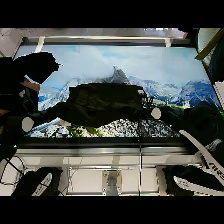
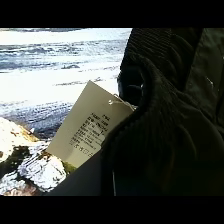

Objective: Fold the clothes and pants, and hang the long-sleeved shirts on hangers.

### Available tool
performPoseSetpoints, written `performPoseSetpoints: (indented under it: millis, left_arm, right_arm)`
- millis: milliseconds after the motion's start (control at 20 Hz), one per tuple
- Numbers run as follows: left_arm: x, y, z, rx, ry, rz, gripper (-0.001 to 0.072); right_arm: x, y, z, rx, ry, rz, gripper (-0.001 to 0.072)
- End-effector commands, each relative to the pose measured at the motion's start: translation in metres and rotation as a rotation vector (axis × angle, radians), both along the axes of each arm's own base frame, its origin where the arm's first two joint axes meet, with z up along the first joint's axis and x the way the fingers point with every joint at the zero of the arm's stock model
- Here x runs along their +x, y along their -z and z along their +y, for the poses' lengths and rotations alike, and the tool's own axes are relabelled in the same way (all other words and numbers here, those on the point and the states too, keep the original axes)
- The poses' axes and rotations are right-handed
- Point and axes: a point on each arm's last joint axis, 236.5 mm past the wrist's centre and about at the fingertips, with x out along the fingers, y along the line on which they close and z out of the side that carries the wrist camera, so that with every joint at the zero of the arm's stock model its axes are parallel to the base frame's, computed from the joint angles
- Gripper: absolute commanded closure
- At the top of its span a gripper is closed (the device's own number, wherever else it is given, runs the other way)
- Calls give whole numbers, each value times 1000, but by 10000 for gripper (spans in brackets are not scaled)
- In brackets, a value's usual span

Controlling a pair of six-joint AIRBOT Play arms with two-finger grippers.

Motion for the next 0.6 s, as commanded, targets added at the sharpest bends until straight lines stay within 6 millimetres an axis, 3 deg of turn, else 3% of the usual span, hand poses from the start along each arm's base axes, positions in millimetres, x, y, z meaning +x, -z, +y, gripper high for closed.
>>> performPoseSetpoints:
  millis: [0,150,250,350,450,550]
  left_arm:
    - [0,0,0,1,1,1,683]
    - [0,-1,0,1,1,-1,683]
    - [-1,-8,0,1,2,-23,684]
    - [-2,-26,0,29,39,-83,684]
    - [-8,-43,1,56,74,-126,684]
    - [-20,-48,1,56,77,-106,684]
  right_arm:
    - [48,-31,-23,-7,82,-97,706]
    - [70,-55,-58,-7,162,-108,707]
    - [75,-84,-69,-17,151,-129,707]
    - [73,-127,-70,-43,84,-193,707]
    - [68,-183,-69,-22,73,-278,707]
    - [65,-233,-72,-13,73,-385,707]
